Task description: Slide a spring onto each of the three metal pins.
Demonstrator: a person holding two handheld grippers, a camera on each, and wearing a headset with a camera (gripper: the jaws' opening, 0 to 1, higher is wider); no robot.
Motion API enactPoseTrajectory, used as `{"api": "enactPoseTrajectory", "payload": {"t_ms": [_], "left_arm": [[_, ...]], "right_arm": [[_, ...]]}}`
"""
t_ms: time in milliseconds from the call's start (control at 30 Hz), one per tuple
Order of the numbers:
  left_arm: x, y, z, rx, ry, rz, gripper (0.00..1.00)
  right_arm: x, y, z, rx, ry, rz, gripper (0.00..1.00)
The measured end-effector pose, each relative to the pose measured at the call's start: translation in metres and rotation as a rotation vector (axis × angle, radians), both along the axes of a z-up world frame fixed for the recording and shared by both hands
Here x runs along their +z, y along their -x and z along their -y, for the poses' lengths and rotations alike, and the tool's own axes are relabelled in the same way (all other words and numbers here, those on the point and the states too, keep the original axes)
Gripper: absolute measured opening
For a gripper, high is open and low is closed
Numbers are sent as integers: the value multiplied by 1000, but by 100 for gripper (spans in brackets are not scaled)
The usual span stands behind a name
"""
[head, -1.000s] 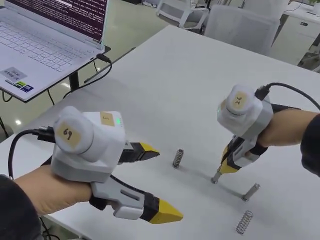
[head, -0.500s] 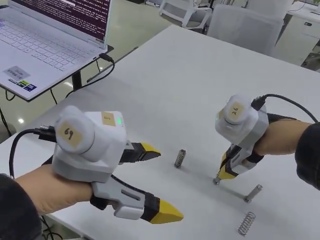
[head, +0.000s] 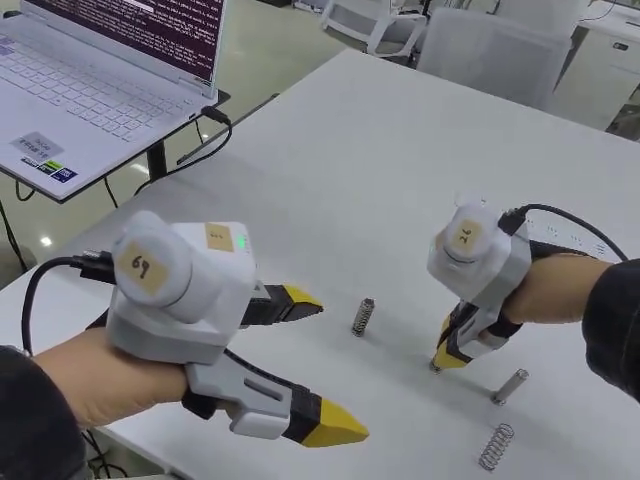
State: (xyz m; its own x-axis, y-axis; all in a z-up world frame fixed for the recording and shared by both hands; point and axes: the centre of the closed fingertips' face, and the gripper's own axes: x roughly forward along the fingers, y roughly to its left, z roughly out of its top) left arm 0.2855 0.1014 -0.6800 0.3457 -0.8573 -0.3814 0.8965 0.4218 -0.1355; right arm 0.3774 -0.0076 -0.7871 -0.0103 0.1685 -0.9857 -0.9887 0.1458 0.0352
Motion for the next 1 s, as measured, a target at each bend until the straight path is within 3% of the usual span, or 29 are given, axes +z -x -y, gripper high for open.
{"api": "enactPoseTrajectory", "payload": {"t_ms": [233,400,500,1000], "left_arm": [[1,-1,0,0,0,2,71],[1,0,-1,-1,-1,2,71],[2,0,-1,-2,-1,4,71],[10,1,2,-12,-9,23,71]], "right_arm": [[-1,2,-2,16,-9,-2,10],[-1,3,-1,26,-7,4,16],[2,1,-2,14,-24,14,22],[24,0,3,-34,-84,69,29]]}}
